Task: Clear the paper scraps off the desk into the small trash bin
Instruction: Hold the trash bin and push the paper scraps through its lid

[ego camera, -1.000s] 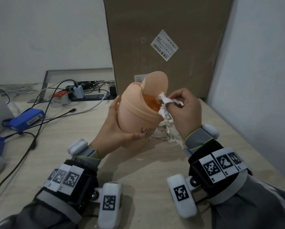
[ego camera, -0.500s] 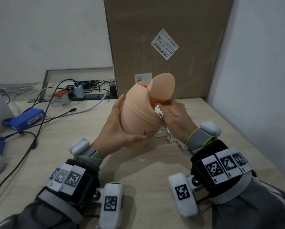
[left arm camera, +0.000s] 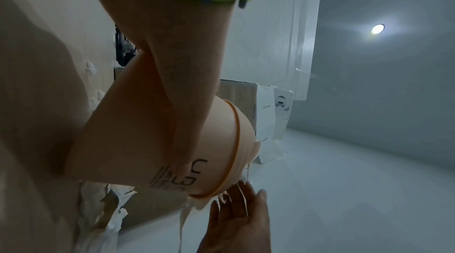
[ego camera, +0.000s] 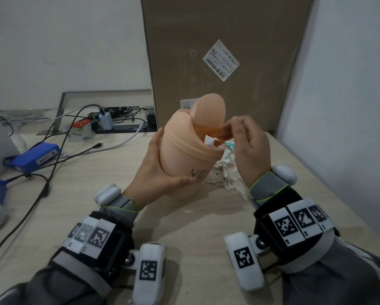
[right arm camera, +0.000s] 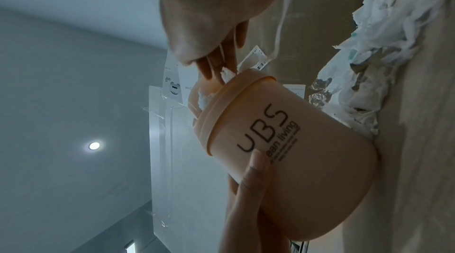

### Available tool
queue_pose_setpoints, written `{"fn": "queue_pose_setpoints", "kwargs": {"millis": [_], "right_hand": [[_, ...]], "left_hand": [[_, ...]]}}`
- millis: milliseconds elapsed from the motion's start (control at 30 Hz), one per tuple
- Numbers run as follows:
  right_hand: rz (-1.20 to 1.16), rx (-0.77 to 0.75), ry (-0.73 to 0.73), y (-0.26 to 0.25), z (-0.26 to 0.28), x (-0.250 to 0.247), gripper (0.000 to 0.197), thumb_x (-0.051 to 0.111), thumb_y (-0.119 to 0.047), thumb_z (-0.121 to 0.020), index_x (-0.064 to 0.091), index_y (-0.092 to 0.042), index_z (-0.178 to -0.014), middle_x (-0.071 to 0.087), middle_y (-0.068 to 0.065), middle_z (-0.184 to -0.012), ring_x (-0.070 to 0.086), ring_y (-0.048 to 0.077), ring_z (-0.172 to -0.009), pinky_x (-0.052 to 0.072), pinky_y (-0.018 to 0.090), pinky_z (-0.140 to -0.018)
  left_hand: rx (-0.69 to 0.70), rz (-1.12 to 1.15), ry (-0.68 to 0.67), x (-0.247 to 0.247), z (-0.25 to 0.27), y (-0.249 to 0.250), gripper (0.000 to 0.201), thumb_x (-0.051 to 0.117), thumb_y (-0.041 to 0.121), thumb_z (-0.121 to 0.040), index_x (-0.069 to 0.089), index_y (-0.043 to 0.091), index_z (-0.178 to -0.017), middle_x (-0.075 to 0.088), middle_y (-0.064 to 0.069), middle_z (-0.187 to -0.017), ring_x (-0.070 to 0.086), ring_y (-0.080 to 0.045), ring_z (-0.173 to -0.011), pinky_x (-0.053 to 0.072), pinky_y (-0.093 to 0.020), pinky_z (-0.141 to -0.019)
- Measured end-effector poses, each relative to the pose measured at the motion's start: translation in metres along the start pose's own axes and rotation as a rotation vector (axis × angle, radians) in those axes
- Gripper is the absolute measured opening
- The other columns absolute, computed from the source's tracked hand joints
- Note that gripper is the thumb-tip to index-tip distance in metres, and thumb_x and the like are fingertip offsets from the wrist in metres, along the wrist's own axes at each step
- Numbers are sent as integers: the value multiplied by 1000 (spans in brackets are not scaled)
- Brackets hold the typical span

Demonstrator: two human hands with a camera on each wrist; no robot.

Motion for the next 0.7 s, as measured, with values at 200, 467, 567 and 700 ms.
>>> {"fn": "queue_pose_setpoints", "kwargs": {"millis": [200, 467, 567, 700], "right_hand": [[66, 6, -363, -8, 10, 15, 54, 24, -46, -94, 70, -20, -81, 62, -19, -83, 54, -13, -81, 37, 19, -81], [161, -78, -14, -3, -1, -1, 39, 34, -36, -93, 69, -22, -84, 65, -17, -80, 60, 12, -88, 47, 34, -83], [218, 107, 6, 13, -5, -8, 21, 44, -29, -95, 62, -18, -95, 62, -7, -88, 58, 15, -87, 41, 11, -70], [209, 348, -176, 30, 0, 0, 22, 51, -39, -92, 56, -22, -105, 59, -11, -93, 63, 11, -85, 46, 24, -71]], "left_hand": [[-1, 1, -1, 0, 0, -1, 135, 85, 53, -44, 5, 37, -151, 31, 9, -148, 42, -11, -129, 44, -39, -105], [-36, 80, 47, 0, 0, -2, 140, 94, 37, -46, 3, 31, -152, 37, 17, -135, 48, 3, -114, 43, -9, -86], [-62, 126, 90, -4, 0, -6, 141, 95, 38, -47, 1, 31, -153, 37, 12, -141, 47, -7, -122, 45, -24, -95], [-84, 123, 133, -6, -1, -9, 137, 94, 34, -51, 2, 32, -152, 33, 5, -148, 43, -13, -128, 44, -35, -102]]}}
Point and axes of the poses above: each hand's wrist, its own z-axis away from the middle knuckle, its own x-axis out of the palm, y = z × x, the point moved 3 cm from there along -z, towards the middle knuckle
